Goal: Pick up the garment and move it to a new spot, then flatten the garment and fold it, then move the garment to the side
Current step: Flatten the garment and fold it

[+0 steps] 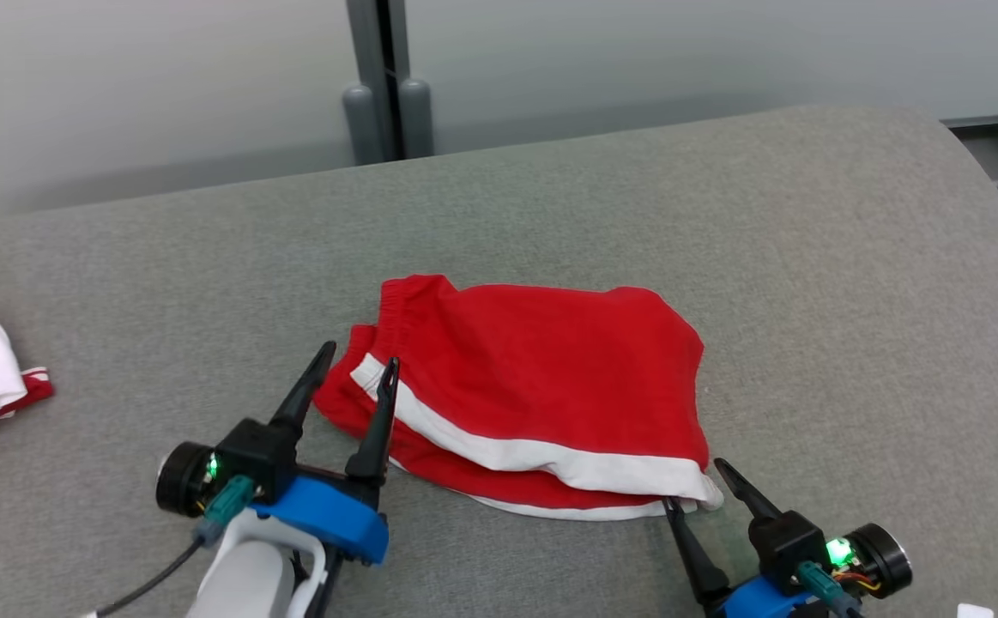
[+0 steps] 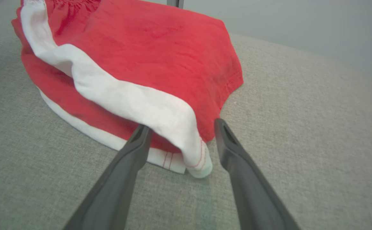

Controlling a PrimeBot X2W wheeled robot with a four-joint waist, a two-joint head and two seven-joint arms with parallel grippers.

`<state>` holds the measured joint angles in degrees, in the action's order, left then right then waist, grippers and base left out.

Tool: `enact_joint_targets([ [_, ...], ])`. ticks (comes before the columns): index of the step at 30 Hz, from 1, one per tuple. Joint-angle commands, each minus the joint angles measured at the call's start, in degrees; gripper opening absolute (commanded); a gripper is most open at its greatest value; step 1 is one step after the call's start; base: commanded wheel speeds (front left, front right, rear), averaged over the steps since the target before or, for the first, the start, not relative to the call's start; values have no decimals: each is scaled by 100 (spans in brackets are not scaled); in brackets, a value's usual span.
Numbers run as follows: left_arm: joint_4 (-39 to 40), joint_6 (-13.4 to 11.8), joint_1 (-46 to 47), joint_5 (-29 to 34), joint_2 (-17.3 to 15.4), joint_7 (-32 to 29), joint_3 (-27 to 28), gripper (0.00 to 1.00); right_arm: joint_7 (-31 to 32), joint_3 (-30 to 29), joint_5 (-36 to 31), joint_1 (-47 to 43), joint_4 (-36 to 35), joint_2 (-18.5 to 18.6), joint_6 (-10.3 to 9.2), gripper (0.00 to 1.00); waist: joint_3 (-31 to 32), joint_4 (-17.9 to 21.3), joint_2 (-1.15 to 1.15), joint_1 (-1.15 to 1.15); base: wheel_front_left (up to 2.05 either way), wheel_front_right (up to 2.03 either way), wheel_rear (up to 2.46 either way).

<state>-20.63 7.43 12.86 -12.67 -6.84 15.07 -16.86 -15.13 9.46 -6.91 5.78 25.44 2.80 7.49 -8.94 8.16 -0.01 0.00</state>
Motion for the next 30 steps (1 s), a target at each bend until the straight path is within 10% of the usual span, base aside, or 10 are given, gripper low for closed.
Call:
enact_joint_targets([
  [1,-145,9,250,-96,-139,15,-122,100,-4,78,52,83,-39,16,1,100,-35,76,1,0,0,0,0],
  [17,-2257,9,1487,-1233,-758,16,-1414,97,-4,233,223,193,-192,18,1,100,-294,383,1,0,0,0,0],
  [20,-2283,9,1527,-1471,-802,17,-1779,0,-4,182,216,196,-162,20,1,100,-275,313,1,0,0,0,0],
  [30,-2250,9,1526,-2321,-928,16,-2313,0,-4,1,129,214,37,18,1,100,-94,-60,1,0,0,0,0],
])
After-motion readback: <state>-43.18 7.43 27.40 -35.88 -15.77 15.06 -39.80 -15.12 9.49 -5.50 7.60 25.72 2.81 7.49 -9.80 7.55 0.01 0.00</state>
